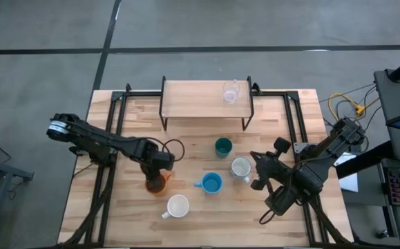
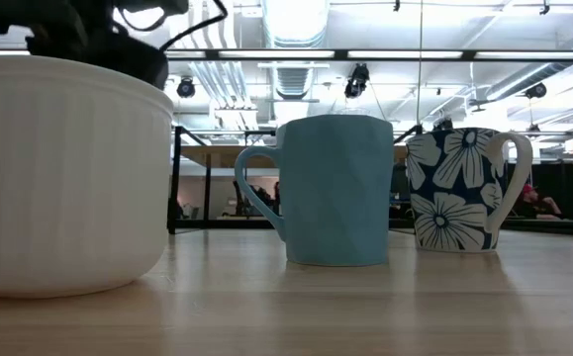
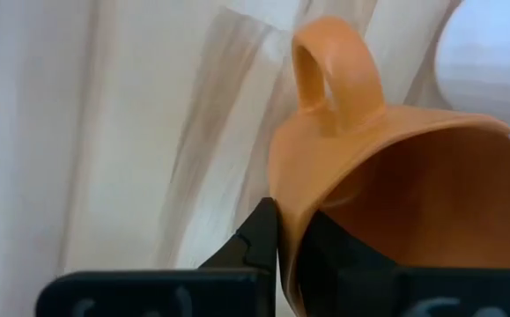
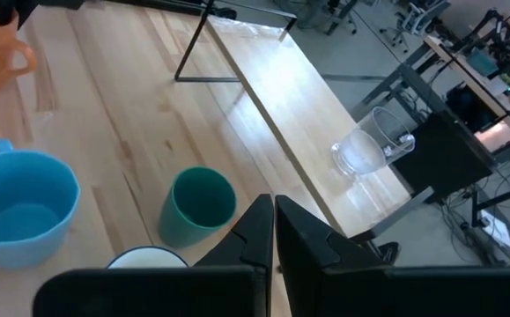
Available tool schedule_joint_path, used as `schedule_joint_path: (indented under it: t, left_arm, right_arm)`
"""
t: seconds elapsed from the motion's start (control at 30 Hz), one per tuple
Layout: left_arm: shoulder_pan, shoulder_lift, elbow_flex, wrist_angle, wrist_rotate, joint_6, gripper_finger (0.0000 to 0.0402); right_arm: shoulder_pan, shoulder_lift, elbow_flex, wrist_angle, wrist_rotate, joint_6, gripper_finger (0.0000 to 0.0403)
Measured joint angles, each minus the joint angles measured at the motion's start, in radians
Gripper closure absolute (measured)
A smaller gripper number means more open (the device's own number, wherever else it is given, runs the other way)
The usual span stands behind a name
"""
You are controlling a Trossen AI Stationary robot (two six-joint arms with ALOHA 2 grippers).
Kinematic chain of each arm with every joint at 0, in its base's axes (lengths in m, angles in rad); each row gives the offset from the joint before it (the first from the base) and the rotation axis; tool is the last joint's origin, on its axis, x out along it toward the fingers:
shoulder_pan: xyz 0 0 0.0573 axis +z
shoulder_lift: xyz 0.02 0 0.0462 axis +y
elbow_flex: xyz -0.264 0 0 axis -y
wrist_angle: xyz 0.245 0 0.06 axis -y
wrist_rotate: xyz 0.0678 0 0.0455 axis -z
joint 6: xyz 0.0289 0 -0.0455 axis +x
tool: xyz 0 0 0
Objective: Stack small to large cups/mugs on shelf
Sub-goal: Put the orange mug on the shelf
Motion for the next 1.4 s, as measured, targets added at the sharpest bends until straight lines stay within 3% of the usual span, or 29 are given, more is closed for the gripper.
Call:
schedule_joint_path:
  t: [0.37, 0.57, 0.77, 1.03, 1.2, 1.4]
  left_arm:
    - [0.082, 0.000, 0.343, -0.272, -0.232, 0.051, 0.0400]
    - [0.204, 0.003, 0.534, -0.348, -0.440, 0.136, 0.0400]
    - [0.364, 0.012, 0.620, -0.344, -0.526, 0.261, 0.0400]
    - [0.554, 0.118, 0.739, -0.352, -0.523, 0.450, 0.0400]
    - [0.621, 0.221, 0.911, -0.438, -0.445, 0.560, 0.0400]
    - [0.693, 0.327, 1.123, -0.511, -0.443, 0.638, 0.0400]
  right_arm:
    - [0.028, -0.045, -0.036, -0.012, 0.015, -0.023, 0.0394]
    - [0.038, -0.090, -0.106, -0.013, 0.047, 0.093, 0.0394]
    - [0.037, -0.090, -0.126, -0.005, 0.053, 0.180, 0.0394]
    - [0.037, -0.090, -0.126, 0.085, 0.053, 0.194, 0.0394]
    - [0.037, -0.085, -0.126, 0.120, 0.051, 0.192, 0.0394]
    - [0.037, -0.085, -0.126, 0.141, 0.049, 0.192, 0.0394]
